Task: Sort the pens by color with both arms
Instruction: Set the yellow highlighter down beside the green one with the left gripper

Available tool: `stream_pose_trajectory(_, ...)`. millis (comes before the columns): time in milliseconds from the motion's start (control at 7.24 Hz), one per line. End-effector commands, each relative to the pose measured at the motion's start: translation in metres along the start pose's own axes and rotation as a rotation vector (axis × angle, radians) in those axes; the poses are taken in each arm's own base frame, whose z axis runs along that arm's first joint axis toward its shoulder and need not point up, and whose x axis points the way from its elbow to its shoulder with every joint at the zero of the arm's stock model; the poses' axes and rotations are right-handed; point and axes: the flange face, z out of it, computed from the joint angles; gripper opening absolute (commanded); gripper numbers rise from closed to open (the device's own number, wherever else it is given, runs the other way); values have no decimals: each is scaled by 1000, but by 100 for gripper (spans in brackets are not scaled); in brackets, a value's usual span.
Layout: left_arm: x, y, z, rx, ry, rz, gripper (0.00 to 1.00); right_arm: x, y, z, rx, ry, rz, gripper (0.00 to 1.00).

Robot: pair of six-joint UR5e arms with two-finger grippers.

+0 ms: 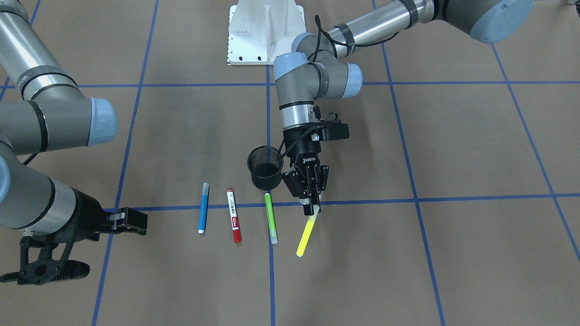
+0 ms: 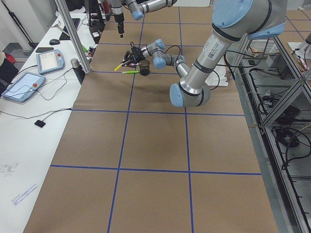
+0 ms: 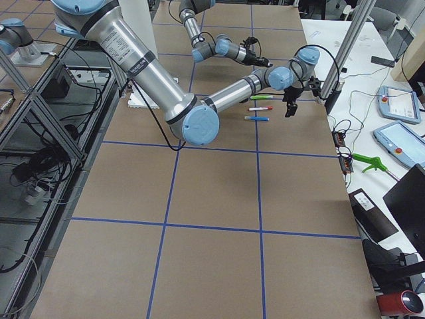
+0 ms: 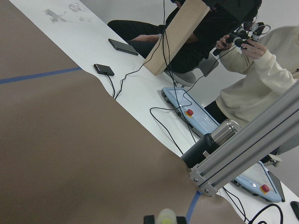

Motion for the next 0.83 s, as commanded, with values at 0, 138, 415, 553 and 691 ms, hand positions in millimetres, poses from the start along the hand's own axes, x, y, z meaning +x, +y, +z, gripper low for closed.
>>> stream_pose_trajectory(0, 14, -5, -8, 0, 23, -13, 100, 9, 12, -17, -16, 40, 52, 100)
stream_pose_trajectory(138, 19, -10, -12, -3, 33, -2, 100, 9, 11, -14, -5, 68, 45, 100)
stream_pose_trajectory(415, 64, -63, -41, -21, 112, 163, 100, 5, 12, -14, -6, 65, 38, 100)
stream_pose_trajectory(553, 72, -90, -24, -139, 82, 258, 100, 12, 15, -3, -13, 84, 50, 100)
stream_pose_trajectory(691, 77, -126, -4, -235, 59, 320, 100, 20, 14, 0, -8, 133, 71, 100)
